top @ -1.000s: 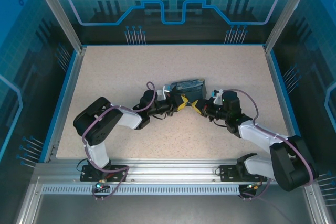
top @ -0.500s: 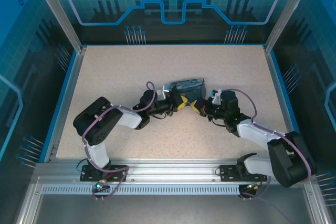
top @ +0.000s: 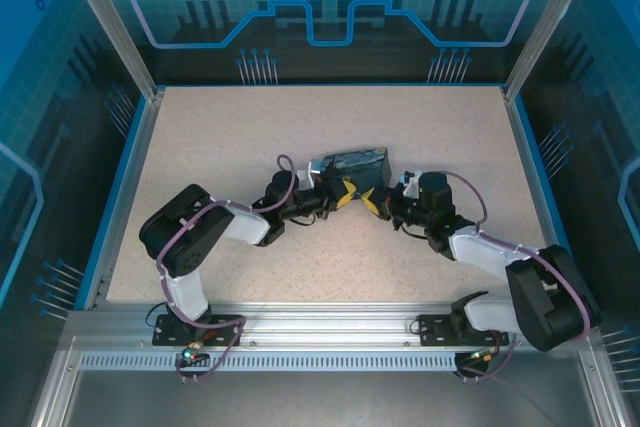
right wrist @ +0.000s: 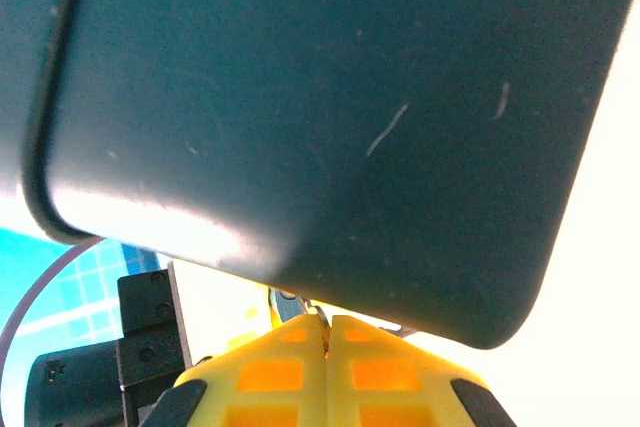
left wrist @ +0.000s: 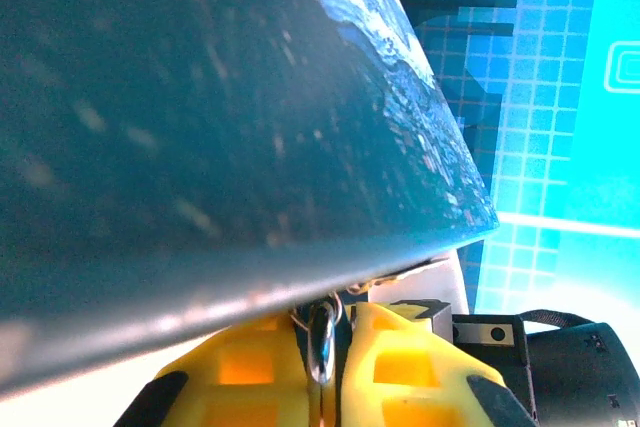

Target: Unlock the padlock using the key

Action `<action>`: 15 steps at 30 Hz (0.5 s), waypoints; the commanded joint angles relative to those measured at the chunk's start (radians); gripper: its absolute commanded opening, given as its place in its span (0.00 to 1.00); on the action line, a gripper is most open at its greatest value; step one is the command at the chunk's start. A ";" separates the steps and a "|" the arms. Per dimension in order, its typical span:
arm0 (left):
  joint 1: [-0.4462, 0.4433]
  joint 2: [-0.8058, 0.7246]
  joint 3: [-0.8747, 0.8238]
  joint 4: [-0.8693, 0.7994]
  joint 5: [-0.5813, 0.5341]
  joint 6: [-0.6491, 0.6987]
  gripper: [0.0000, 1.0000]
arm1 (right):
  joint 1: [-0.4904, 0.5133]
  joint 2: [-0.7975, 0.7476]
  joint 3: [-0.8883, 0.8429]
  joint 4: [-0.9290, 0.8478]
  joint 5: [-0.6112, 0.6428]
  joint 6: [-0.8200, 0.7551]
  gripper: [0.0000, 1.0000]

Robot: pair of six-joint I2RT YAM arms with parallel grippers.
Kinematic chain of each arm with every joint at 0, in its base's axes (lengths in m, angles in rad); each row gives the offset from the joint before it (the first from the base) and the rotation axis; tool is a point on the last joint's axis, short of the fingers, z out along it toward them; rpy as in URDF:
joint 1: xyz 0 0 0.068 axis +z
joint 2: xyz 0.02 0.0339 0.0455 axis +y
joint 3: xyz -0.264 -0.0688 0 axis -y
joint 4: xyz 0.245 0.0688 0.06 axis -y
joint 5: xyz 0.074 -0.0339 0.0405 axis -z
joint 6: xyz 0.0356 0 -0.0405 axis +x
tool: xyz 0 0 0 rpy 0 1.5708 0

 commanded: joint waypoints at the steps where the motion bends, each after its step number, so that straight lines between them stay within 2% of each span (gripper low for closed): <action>1: -0.007 0.005 -0.010 0.066 0.023 -0.003 0.00 | 0.020 0.010 -0.008 0.130 0.002 0.142 0.00; 5: -0.007 0.005 -0.011 0.068 0.022 -0.003 0.00 | 0.022 0.000 -0.006 0.114 0.008 0.189 0.00; 15: -0.007 0.004 -0.005 0.074 0.028 -0.012 0.00 | 0.022 0.008 0.004 0.086 0.021 0.115 0.00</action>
